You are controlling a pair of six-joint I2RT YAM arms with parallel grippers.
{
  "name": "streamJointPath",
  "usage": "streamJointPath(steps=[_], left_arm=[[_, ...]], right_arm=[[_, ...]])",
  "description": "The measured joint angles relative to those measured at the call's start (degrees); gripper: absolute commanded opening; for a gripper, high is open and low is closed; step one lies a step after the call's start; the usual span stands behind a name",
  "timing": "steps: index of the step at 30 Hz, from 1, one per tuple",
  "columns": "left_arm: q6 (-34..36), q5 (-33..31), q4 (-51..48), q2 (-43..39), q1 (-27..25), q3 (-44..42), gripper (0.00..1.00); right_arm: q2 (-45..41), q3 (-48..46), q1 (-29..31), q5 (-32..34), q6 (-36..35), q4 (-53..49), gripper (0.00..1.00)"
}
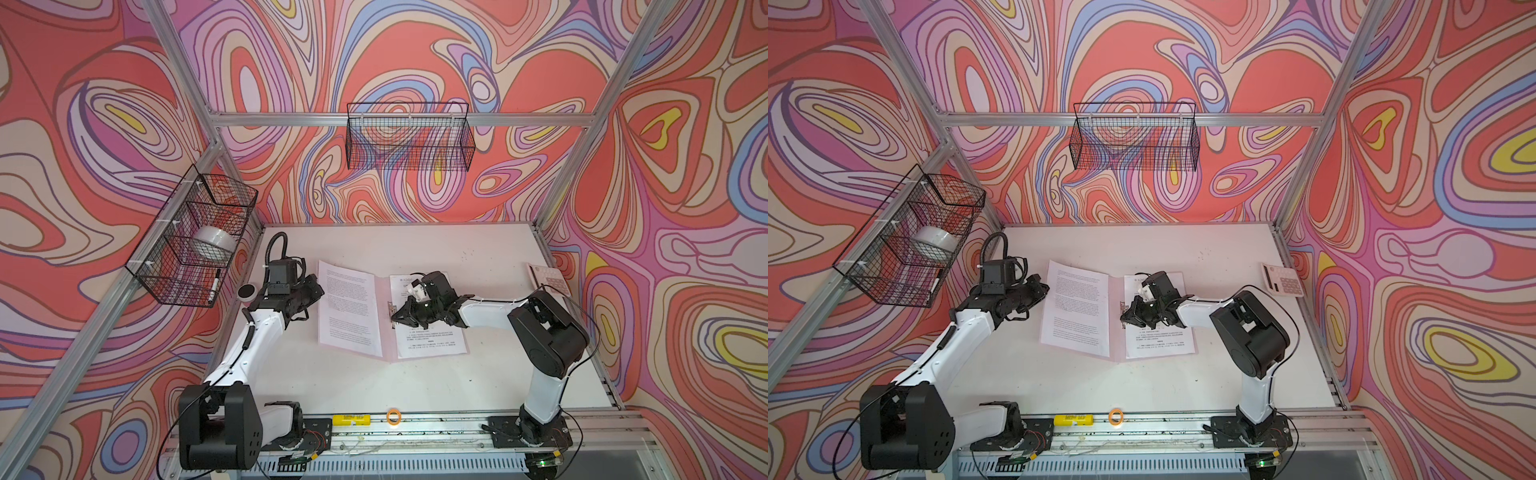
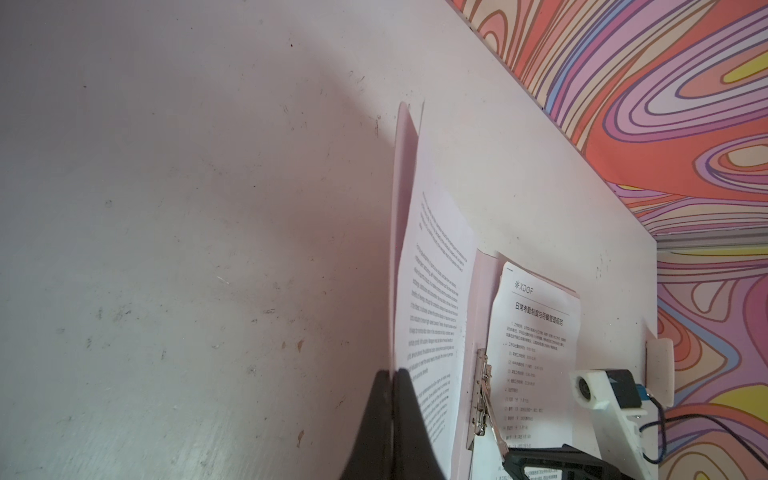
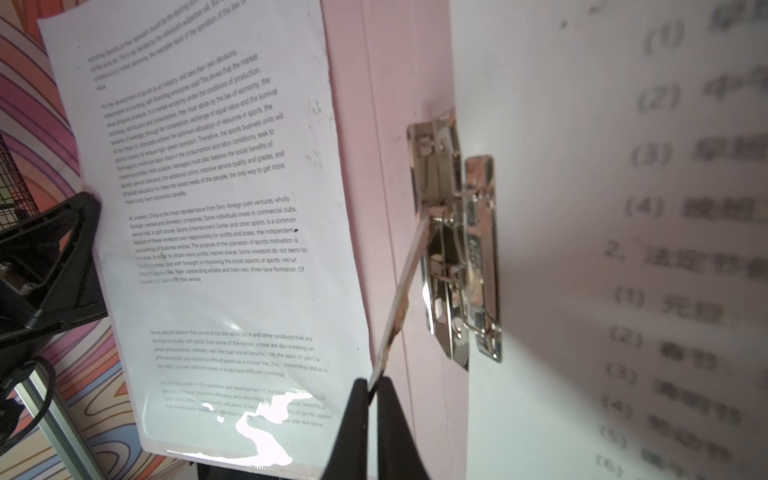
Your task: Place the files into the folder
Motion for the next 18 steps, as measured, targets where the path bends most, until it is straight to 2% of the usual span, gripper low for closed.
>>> streamJointPath(steps=[18], left_arm=[[0.48,0.09,-0.04,0.00,0.00,0.00,0.00]], right_arm=[[0.68,-0.63,0.09,0.52,-0.90,-0.55,0.00]])
